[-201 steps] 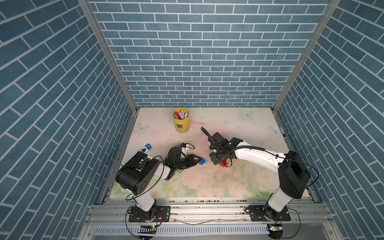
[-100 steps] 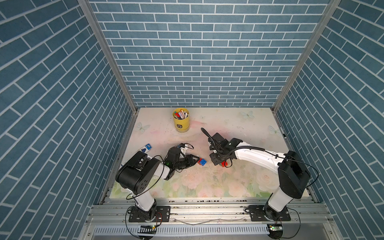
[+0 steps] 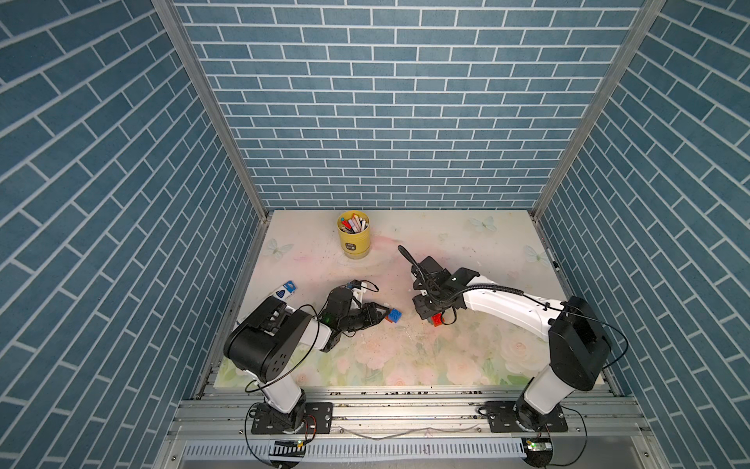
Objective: Assemble the letter y with lego
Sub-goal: Adjust the lego brick at the center of the board, then pick up the lego brick from the center of the board.
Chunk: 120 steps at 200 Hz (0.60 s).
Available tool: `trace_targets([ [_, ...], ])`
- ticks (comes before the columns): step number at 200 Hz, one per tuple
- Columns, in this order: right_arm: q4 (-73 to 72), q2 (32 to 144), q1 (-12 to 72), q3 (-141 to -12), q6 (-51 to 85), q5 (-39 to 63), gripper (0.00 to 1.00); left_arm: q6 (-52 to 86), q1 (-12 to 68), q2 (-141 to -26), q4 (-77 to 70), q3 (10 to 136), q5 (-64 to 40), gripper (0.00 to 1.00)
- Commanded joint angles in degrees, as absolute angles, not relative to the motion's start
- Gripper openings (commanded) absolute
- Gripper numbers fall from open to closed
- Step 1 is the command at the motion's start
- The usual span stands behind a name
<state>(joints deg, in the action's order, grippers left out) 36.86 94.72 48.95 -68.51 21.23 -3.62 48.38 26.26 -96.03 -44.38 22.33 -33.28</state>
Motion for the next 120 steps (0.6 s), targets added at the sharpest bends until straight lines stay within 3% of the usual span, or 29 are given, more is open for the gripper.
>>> trace_targets([
  [1, 37.6, 93.8, 48.9, -68.1, 23.5, -3.5, 0.54, 47.7, 25.7, -96.3, -36.0, 19.7, -31.7, 0.51],
  [75, 37.4, 95.1, 48.9, -68.2, 23.5, -2.7, 0.53, 49.9, 25.7, -100.0, -45.3, 17.9, -35.6, 0.58],
  [120, 37.4, 95.5, 48.9, -68.2, 23.4, -2.6, 0.53, 49.1, 25.7, -100.5, -43.9, 18.6, -36.3, 0.57],
])
